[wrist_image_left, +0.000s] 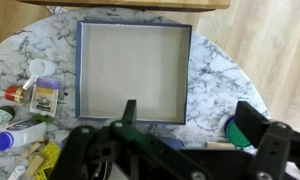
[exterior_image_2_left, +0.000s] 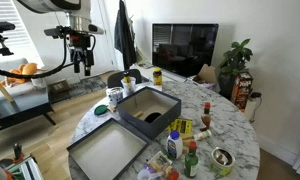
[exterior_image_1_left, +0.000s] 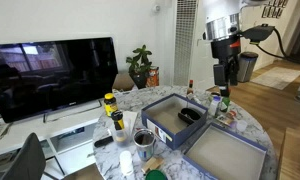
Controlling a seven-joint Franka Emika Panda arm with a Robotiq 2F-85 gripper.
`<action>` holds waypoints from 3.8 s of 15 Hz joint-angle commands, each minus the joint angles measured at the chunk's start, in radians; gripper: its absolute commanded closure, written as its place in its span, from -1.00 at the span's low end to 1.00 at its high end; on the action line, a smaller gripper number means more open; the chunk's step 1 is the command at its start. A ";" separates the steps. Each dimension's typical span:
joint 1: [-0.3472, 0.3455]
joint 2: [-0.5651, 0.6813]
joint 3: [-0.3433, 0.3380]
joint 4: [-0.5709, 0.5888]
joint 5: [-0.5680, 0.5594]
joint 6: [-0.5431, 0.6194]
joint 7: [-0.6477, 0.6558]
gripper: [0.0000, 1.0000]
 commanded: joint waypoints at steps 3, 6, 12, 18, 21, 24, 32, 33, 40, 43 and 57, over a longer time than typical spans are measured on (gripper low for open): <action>0.011 0.001 -0.010 0.001 -0.003 -0.001 0.002 -1.00; 0.011 0.001 -0.010 0.001 -0.003 -0.001 0.002 -1.00; 0.011 0.001 -0.010 0.001 -0.003 -0.001 0.002 -1.00; 0.005 0.141 -0.028 -0.006 0.062 0.119 -0.001 -1.00; 0.014 0.238 -0.039 -0.033 0.124 0.266 -0.043 -1.00; 0.021 0.334 -0.040 -0.068 0.171 0.421 -0.111 -1.00; 0.039 0.576 -0.029 -0.139 0.120 0.725 -0.258 -1.00; 0.040 0.604 -0.025 -0.139 0.127 0.758 -0.269 -1.00; 0.033 0.639 -0.017 -0.127 0.133 0.773 -0.269 -1.00; 0.036 0.715 -0.026 -0.075 0.123 0.777 -0.266 -1.00; -0.096 0.804 0.093 -0.149 0.357 1.112 -0.274 -0.70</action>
